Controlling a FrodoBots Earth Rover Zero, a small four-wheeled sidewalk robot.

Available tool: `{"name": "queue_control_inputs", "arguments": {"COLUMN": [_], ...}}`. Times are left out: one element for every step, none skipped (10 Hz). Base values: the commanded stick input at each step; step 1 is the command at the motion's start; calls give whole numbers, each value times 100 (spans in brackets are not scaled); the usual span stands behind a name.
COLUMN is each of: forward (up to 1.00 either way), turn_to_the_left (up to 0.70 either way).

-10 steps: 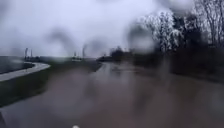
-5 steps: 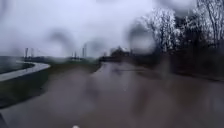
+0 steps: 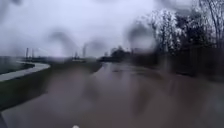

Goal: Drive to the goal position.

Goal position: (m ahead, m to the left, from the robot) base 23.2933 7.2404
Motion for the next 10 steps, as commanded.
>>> {"name": "queue_control_inputs", "arguments": {"forward": [70, 70, 70, 70, 70, 70, 70, 70, 70, 70], "turn_to_the_left": [0, 0, 0, 0, 0, 0, 0, 0, 0, -9]}}
